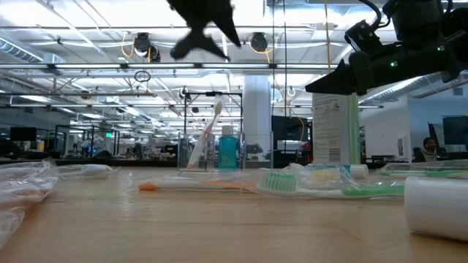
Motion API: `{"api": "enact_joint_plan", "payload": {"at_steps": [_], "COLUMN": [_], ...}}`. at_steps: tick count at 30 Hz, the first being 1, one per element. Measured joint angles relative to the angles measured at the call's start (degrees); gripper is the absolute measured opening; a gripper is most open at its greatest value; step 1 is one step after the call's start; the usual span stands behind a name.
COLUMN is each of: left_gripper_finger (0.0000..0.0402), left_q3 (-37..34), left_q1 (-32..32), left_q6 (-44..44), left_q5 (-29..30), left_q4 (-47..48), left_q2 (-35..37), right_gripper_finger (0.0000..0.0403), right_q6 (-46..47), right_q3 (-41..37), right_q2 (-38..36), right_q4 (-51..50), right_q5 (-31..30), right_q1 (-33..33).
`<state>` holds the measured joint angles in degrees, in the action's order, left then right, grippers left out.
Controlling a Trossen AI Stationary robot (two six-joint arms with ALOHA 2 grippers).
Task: Pick & Place toothbrushing station
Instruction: Put the bottom right orange toothbrush into the transparent organizer
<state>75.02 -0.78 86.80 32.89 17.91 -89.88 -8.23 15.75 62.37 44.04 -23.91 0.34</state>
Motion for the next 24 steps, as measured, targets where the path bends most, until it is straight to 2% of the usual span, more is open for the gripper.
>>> {"api": "enact_joint_plan", "payload": {"at_steps": [5,13,19,24], "left_gripper_finger": [0.0177,0.0177,0.0177,0.0177], "left_q3": [0.33,0.4,0.42,0.4], "left_q1": [-1.22,-1.46,-1.49,-1.49], "left_q6": [-19.41,-47.63,-65.91,-82.66], "left_q5": [-7.95,-9.0,-9.11,-10.0], "left_q4": [2.73,11.42,26.29,40.0], "left_q2": [10.17,24.12,32.11,35.46], "right_gripper_finger": [0.0139,0.0139,0.0139,0.0139], "right_q6": [0.02,0.04,0.04,0.07], "right_q3": [0.0,0.0,0.0,0.0], "right_q2": [0.0,0.0,0.0,0.0], "right_q4": [-0.06,-0.14,-0.14,-0.16], "right_q5": [0.01,-0.01,-0.01,-0.01], "right_q1": [0.0,0.02,0.02,0.0]}}
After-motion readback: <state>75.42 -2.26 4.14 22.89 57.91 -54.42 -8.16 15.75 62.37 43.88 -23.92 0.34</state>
